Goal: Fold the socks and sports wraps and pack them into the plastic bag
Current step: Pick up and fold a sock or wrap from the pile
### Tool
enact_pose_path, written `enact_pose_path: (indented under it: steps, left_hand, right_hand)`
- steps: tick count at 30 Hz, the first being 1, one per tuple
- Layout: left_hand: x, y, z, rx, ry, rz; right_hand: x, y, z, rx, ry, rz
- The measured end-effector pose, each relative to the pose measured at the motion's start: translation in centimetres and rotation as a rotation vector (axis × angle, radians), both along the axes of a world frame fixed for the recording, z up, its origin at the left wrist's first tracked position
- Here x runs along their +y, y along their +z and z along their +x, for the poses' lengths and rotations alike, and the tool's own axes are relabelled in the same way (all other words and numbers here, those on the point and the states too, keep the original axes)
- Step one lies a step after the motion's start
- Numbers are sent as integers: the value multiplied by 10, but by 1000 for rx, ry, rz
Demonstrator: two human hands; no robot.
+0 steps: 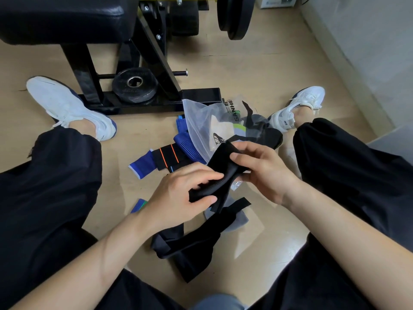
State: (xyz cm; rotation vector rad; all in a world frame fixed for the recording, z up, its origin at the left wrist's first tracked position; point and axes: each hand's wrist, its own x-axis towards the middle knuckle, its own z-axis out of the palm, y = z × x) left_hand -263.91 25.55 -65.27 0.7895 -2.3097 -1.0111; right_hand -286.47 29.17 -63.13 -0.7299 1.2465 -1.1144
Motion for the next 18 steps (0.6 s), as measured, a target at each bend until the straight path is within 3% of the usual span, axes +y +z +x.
enact_pose_path:
  steps: [6, 10, 18]
  left_hand:
    - [-11, 9, 1, 146, 149, 239]
    - [-15, 11, 4, 102, 26, 507]
    - [-9, 16, 1, 26, -65, 575]
  right_hand:
    - [-2, 1, -9, 71, 88, -110]
    - [-1, 2, -10, 37, 114, -172]
    - [-5, -3, -13, 104, -15, -256]
